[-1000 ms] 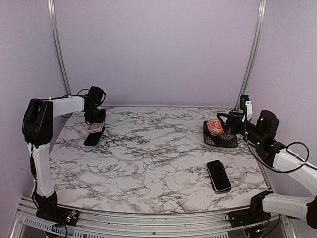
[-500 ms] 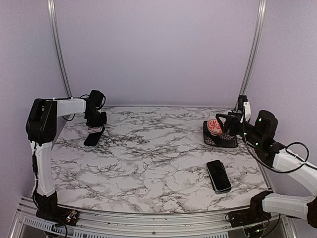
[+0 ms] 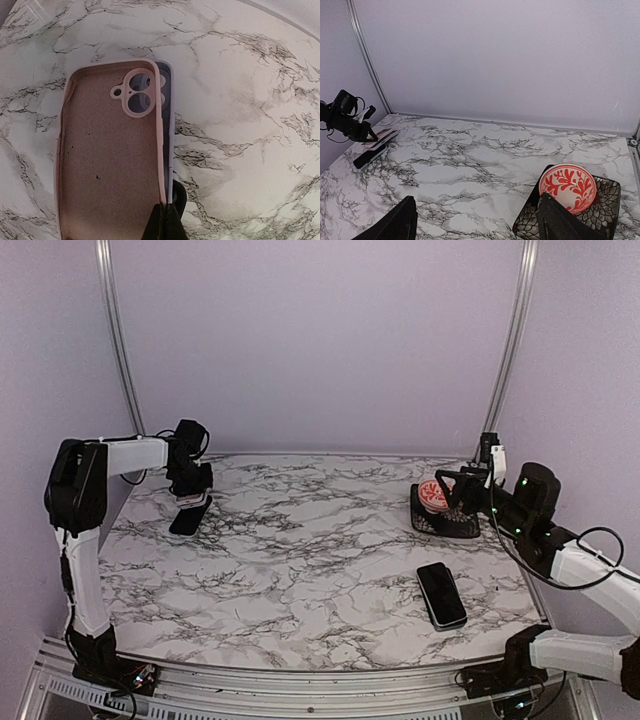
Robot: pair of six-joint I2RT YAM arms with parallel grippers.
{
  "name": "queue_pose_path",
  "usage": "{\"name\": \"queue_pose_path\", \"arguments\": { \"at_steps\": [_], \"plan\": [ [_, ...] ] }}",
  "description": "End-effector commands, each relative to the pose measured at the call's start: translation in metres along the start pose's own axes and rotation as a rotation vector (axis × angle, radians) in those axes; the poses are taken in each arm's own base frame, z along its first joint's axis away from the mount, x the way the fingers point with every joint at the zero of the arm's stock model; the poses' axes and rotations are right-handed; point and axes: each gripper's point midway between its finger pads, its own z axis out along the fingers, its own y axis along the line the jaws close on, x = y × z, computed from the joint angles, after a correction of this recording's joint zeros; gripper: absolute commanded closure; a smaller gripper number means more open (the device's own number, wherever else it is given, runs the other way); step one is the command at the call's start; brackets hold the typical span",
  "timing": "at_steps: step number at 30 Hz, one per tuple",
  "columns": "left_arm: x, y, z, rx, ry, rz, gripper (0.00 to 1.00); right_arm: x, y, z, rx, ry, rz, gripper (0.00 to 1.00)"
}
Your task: Put the phone into the phone case
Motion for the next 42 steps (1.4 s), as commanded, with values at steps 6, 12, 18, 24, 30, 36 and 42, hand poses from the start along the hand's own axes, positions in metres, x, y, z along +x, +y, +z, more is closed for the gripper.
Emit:
{"name": "queue_pose_path", "arguments": {
  "at_steps": [6, 12, 18, 24, 30, 36, 42],
  "plan": [
    [-0.043, -0.008, -0.095, 0.088, -0.231, -0.067, 1.00, -0.009, 0.007, -0.002, -0.003, -0.011, -0.006, 0.20],
    [0.027, -0.104, -0.134, 0.289, -0.172, 0.115, 1.00, -0.006, 0.009, 0.006, 0.018, 0.030, 0.037, 0.18],
    [0.163, -0.207, -0.142, 0.483, 0.040, 0.424, 1.00, 0.020, 0.026, 0.029, -0.014, 0.143, 0.089, 0.16],
    [0.221, -0.235, -0.134, 0.506, 0.126, 0.617, 1.00, 0.061, 0.054, 0.049, -0.038, 0.289, 0.083, 0.19],
    [0.217, -0.250, -0.154, 0.601, 0.103, 0.731, 0.48, 0.112, 0.077, 0.061, -0.048, 0.455, 0.114, 0.28],
    [0.149, -0.160, -0.094, 0.247, 0.037, 0.504, 0.64, 0.164, 0.121, 0.075, -0.113, 0.597, 0.108, 0.55],
    [0.182, -0.135, -0.057, 0.172, 0.183, 0.553, 0.85, 0.220, 0.144, 0.100, -0.106, 0.771, 0.104, 0.75]
  ]
}}
